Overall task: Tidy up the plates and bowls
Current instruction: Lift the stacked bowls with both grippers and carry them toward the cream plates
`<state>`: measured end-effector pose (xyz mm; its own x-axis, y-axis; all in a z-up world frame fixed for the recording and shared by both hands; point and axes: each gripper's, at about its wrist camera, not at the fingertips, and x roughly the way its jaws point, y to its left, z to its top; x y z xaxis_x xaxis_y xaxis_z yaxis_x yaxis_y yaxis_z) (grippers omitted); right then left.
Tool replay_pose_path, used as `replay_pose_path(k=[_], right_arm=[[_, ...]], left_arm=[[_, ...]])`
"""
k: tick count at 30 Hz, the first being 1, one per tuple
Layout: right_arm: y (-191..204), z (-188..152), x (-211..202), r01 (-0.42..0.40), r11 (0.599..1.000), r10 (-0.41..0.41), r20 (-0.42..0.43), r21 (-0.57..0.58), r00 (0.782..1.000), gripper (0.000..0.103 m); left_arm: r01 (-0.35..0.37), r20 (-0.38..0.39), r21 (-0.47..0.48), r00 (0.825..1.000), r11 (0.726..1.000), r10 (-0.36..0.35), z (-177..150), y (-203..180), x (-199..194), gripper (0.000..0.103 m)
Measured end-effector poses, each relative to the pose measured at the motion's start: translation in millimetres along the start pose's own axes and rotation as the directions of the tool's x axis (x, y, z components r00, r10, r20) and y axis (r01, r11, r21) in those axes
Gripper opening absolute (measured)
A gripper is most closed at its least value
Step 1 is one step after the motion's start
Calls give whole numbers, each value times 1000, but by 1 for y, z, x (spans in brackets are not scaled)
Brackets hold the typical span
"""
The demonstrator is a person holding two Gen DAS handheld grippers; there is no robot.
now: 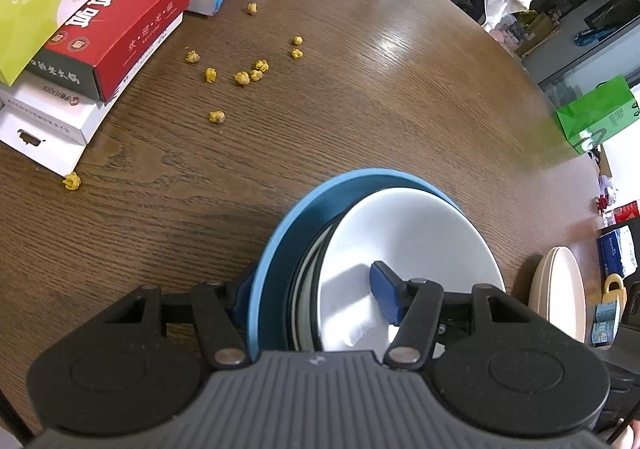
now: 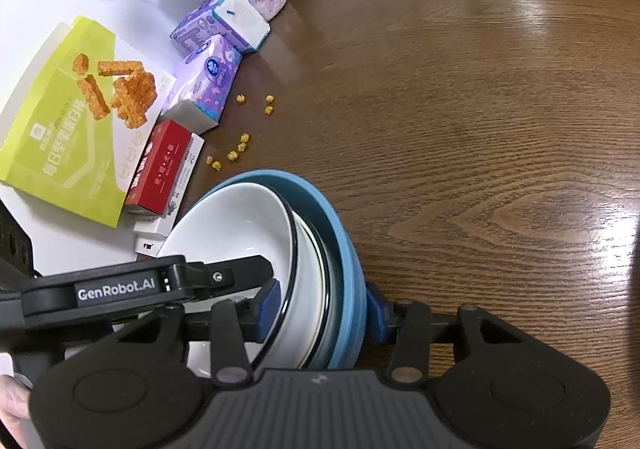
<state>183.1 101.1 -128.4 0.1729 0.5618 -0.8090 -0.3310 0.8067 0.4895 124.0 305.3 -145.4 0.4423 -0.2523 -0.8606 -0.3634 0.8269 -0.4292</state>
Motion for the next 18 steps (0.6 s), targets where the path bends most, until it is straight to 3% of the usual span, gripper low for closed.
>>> replay_pose_path(k=[18], right_arm=[[-4, -3, -13, -1, 1000, 1, 35, 4, 999, 44]], left_arm=[[20, 8, 25, 1000, 999, -21, 1, -8, -10, 60]])
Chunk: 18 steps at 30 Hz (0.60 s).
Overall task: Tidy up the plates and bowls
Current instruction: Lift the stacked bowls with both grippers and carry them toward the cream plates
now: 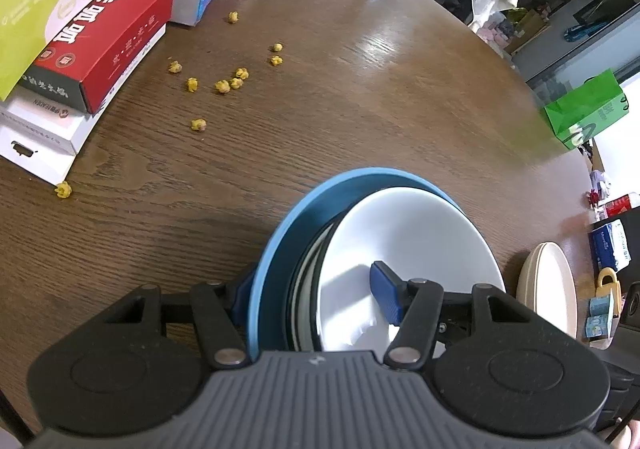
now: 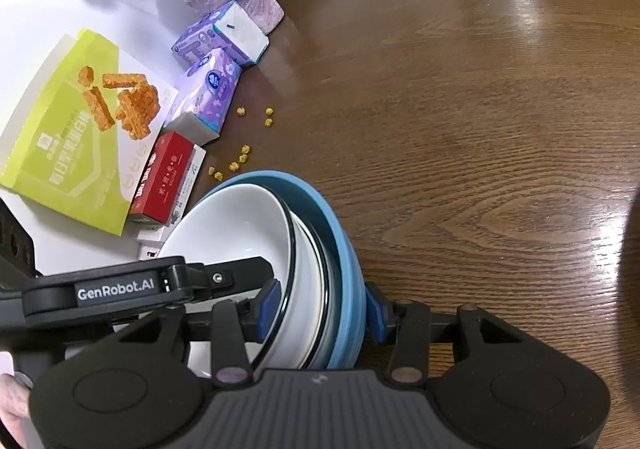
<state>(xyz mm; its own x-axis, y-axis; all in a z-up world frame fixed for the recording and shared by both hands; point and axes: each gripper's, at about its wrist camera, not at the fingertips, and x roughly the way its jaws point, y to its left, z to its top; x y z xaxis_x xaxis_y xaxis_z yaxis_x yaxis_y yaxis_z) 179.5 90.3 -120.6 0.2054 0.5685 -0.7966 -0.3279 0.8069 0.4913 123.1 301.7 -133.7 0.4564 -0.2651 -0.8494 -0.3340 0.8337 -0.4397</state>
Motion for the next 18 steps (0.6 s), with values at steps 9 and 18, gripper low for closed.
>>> replay_pose_path(k=[9, 18], right_arm=[[-5, -2, -14, 2, 1000, -2, 25, 7, 1000, 43], [-12, -2, -34, -1, 1000, 0, 54, 11, 999, 43]], left_arm=[[9, 11, 19, 1000, 1000, -9, -3, -17, -8, 60], [11, 25, 45, 1000, 999, -13, -4, -37, -16, 60]])
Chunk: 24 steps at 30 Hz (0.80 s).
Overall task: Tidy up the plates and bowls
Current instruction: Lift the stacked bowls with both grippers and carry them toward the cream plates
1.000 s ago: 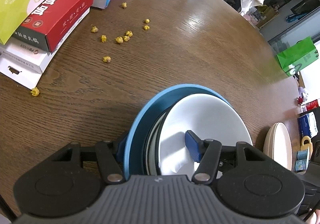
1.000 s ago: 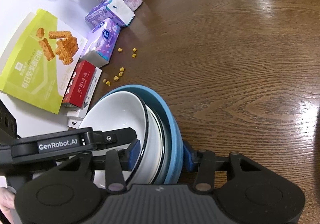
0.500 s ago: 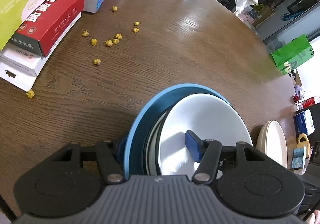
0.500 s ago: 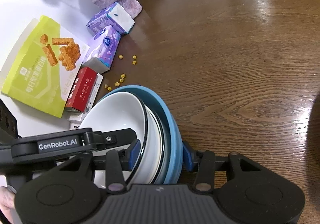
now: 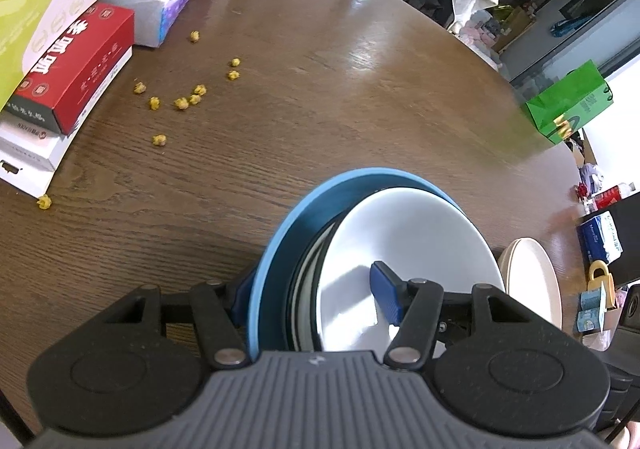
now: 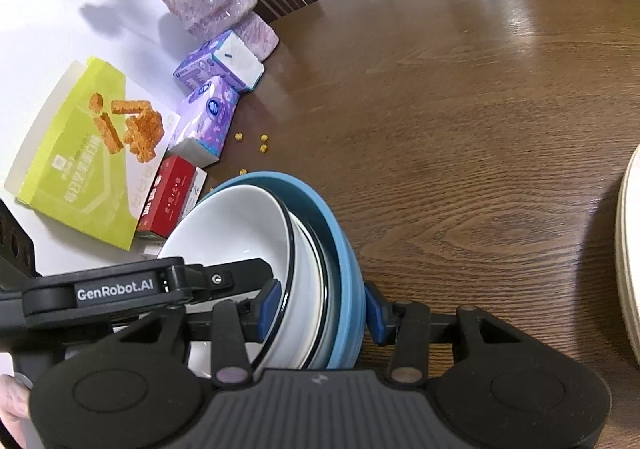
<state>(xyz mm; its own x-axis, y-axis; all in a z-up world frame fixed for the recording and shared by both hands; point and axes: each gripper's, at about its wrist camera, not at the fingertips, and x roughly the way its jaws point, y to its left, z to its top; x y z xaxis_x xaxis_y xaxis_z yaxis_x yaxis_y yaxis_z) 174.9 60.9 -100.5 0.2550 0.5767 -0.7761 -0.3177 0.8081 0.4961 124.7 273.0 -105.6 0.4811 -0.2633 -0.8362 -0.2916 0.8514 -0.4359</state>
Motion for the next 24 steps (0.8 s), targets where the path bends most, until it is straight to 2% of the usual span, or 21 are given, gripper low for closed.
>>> replay_pose_path(k=[24], right_arm=[[-32, 8, -45, -8, 1000, 8, 51, 0, 999, 43]], left_arm=[[19, 25, 44, 999, 999, -20, -4, -53, 1, 60]])
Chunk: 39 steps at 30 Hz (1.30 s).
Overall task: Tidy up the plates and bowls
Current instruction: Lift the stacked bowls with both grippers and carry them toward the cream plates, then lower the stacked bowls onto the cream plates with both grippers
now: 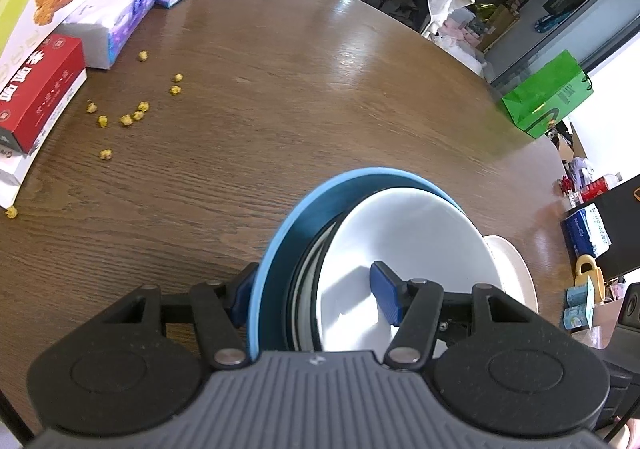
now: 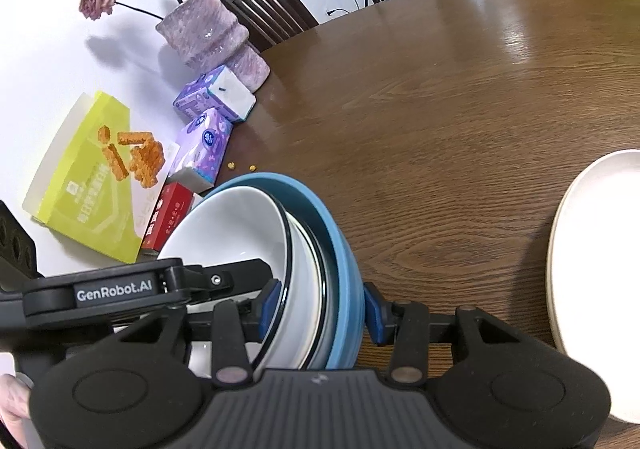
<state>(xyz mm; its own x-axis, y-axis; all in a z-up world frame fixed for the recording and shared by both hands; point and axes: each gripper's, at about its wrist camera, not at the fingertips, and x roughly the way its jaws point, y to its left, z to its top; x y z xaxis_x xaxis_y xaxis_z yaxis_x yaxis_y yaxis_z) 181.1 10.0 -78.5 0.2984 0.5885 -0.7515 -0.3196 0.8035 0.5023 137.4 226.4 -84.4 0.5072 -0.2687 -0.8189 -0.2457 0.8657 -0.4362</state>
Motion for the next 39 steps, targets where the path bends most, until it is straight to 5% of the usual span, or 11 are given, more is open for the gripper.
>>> replay_pose_path(k=[39], right_arm=[[-76, -1, -73, 59, 993, -70, 108, 97, 992, 43]], left_arm=[[73, -32, 119, 997, 990, -69, -10, -98, 29, 60]])
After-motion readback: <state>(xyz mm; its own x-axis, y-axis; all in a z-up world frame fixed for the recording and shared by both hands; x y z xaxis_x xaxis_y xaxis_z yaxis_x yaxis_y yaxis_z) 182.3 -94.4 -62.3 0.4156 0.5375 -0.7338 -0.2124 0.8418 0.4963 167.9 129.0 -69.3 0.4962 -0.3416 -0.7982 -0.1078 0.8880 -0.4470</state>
